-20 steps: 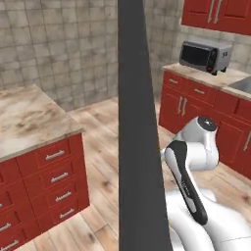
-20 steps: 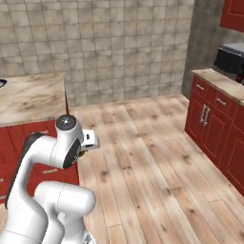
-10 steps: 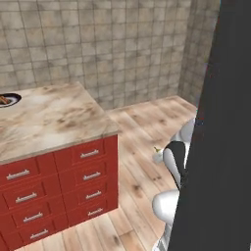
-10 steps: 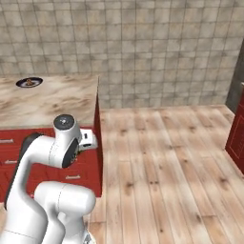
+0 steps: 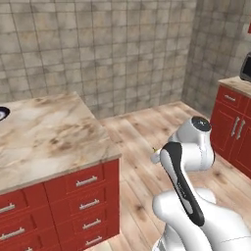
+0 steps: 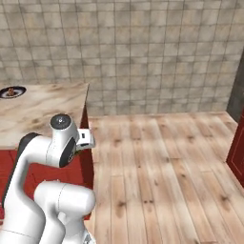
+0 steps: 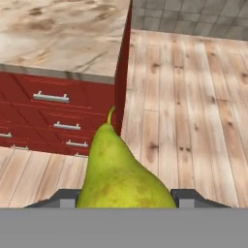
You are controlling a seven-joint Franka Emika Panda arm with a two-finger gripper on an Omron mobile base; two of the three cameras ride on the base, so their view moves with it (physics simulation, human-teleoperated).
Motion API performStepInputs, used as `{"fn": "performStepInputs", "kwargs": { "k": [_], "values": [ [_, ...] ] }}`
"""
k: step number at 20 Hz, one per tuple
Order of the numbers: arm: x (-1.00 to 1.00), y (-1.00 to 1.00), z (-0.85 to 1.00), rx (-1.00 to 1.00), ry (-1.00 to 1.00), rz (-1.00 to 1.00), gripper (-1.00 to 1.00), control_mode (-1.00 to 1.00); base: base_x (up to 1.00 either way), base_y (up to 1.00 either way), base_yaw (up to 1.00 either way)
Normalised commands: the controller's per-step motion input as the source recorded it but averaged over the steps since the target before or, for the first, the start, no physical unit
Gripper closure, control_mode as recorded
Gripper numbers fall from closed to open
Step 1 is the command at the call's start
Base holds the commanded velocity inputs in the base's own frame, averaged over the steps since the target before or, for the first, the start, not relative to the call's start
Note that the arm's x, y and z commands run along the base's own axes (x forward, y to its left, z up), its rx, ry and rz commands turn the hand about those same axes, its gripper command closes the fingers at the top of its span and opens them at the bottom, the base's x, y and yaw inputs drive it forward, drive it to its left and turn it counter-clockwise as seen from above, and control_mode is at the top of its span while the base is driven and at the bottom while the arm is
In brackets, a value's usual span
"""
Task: Pick up the pear and tangerine from the fridge and place one fruit on each plate on the dining counter.
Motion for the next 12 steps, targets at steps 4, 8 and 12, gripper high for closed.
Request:
{"fn": "performStepInputs", "kwargs": {
  "k": [4, 8, 12],
  "values": [
    [0.00, 0.00, 0.00, 0.00, 0.00, 0.00, 1.00, 1.00, 0.67, -0.49, 0.00],
    [0.00, 0.00, 0.00, 0.00, 0.00, 0.00, 1.00, 1.00, 0.68, -0.44, 0.03],
    [0.00, 0.00, 0.00, 0.00, 0.00, 0.00, 1.00, 1.00, 0.66, -0.42, 0.05]
  ]
}}
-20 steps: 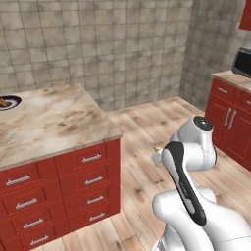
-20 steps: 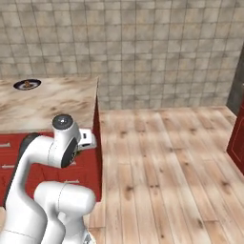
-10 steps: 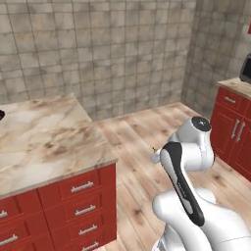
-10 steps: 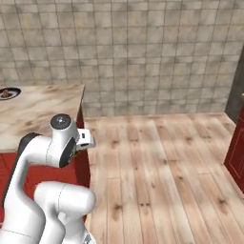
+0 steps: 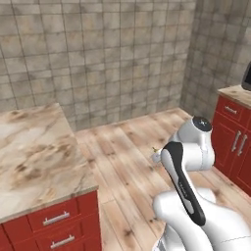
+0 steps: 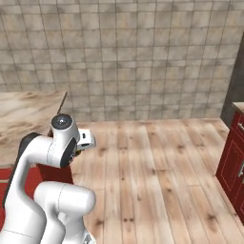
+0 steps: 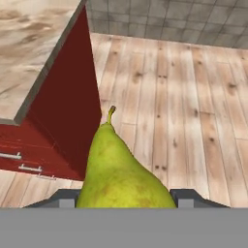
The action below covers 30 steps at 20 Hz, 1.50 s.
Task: Pick up the pear and tangerine from the fridge and place one fruit on each plate on the dining counter.
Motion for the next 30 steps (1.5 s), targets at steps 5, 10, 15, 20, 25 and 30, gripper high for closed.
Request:
{"fn": "performStepInputs", "kwargs": {
  "k": [5, 10, 15, 20, 25, 30],
  "values": [
    [0.00, 0.00, 0.00, 0.00, 0.00, 0.00, 1.00, 1.00, 0.68, -0.35, 0.11],
    [0.00, 0.00, 0.00, 0.00, 0.00, 0.00, 1.00, 1.00, 0.74, -0.27, 0.11],
    [0.00, 0.00, 0.00, 0.00, 0.00, 0.00, 1.00, 1.00, 0.78, -0.19, 0.10],
    [0.00, 0.00, 0.00, 0.00, 0.00, 0.00, 1.00, 1.00, 0.81, -0.15, 0.11],
    [0.00, 0.00, 0.00, 0.00, 0.00, 0.00, 1.00, 1.00, 0.82, -0.15, 0.12],
    [0.00, 0.00, 0.00, 0.00, 0.00, 0.00, 1.00, 1.00, 0.82, -0.15, 0.13]
  ]
}}
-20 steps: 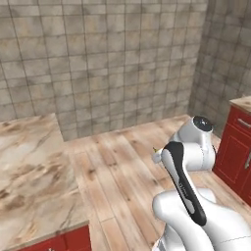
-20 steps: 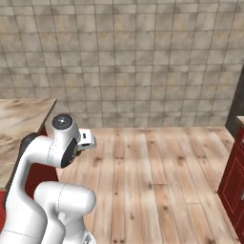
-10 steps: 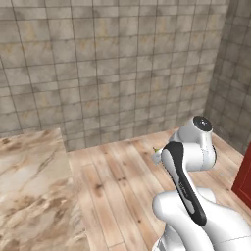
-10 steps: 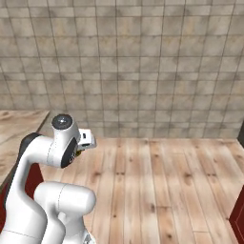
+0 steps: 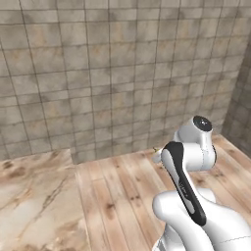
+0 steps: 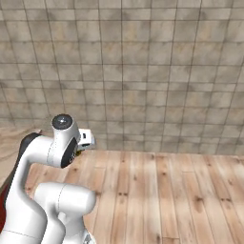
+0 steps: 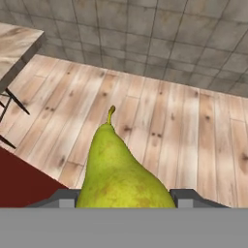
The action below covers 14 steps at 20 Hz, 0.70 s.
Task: Pick up the pear and tangerine from the fridge and place one fruit on each plate on the dining counter.
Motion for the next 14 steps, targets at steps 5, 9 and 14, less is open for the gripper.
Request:
{"fn": "performStepInputs", "kwargs": {
  "k": [5, 9, 14],
  "values": [
    [0.00, 0.00, 0.00, 0.00, 0.00, 0.00, 1.00, 1.00, 0.82, -0.16, 0.15],
    [0.00, 0.00, 0.00, 0.00, 0.00, 0.00, 1.00, 1.00, 0.82, -0.15, 0.16],
    [0.00, 0.00, 0.00, 0.00, 0.00, 0.00, 1.00, 1.00, 0.79, -0.13, 0.20]
  ]
}}
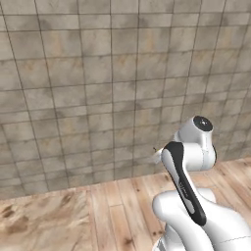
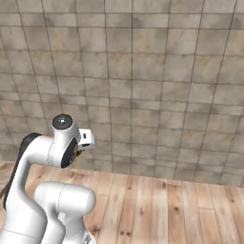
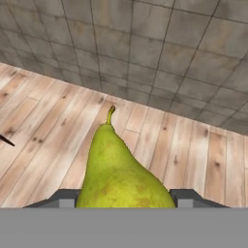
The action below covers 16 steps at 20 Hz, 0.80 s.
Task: Pick up the pear and tangerine from the fridge and place one fruit on each plate on the dining counter.
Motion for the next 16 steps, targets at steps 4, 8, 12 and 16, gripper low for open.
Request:
{"fn": "performStepInputs", "kwargs": {
  "k": [4, 8, 12, 16],
  "values": [
    [0.00, 0.00, 0.00, 0.00, 0.00, 0.00, 1.00, 1.00, 0.74, -0.15, 0.23],
    [0.00, 0.00, 0.00, 0.00, 0.00, 0.00, 1.00, 1.00, 0.72, -0.15, 0.27],
    [0.00, 0.00, 0.00, 0.00, 0.00, 0.00, 1.00, 1.00, 0.59, -0.13, 0.43],
    [0.00, 0.00, 0.00, 0.00, 0.00, 0.00, 1.00, 1.00, 0.43, -0.11, 0.50]
  ]
}}
